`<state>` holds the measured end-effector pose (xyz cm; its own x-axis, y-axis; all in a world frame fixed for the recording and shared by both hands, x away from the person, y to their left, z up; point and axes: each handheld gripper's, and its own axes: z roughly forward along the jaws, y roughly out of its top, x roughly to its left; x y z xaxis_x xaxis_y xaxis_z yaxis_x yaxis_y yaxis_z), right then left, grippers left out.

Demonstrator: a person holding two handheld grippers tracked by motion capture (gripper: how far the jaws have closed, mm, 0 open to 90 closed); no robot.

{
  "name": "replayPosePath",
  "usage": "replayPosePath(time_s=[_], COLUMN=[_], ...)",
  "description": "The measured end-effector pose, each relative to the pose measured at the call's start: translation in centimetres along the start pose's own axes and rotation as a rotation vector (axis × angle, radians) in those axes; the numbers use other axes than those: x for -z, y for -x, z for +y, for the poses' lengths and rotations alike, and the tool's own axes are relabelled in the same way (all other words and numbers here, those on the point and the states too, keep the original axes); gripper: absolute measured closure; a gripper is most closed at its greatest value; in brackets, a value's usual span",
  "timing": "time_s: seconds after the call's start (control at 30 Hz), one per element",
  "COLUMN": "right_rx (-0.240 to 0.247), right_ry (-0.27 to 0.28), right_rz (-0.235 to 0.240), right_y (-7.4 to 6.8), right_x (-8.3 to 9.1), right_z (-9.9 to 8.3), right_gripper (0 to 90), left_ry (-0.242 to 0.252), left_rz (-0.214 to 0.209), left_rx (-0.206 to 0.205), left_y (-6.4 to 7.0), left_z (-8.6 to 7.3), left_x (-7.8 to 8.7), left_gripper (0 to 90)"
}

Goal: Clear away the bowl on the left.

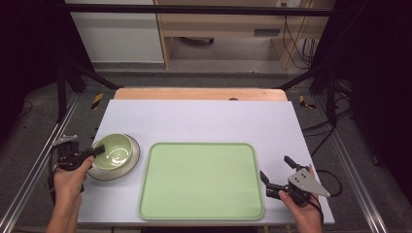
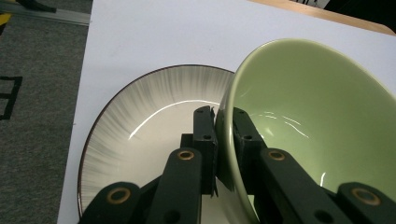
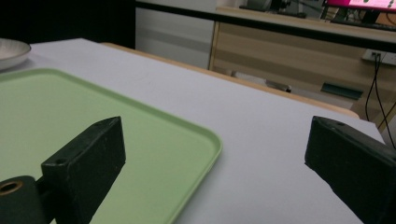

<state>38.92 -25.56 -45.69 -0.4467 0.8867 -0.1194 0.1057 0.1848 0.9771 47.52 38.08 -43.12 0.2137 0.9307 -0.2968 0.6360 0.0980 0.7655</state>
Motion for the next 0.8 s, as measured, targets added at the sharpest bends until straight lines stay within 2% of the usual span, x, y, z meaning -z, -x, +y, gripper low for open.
replayPosePath(time_s=[0.17,0.4,0.8], right_rx=[-0.032,-0.024,-0.016], right_ry=[0.071,0.118,0.104], right_rz=[-0.02,-0.02,-0.023], right_y=[0.9,1.3,1.9], right_x=[0.9,1.6,1.8], right_z=[0.3,0.5,0.2], right_gripper=[5.5,5.2,5.4], left_ry=[0.006,0.014,0.023], left_rz=[-0.021,-0.039,-0.072], left_rx=[-0.001,-0.014,-0.027], left_y=[0.4,1.1,2.4], left_z=[0.1,0.4,0.7], left_x=[0.1,0.4,0.5], left_gripper=[82.9,83.0,83.0])
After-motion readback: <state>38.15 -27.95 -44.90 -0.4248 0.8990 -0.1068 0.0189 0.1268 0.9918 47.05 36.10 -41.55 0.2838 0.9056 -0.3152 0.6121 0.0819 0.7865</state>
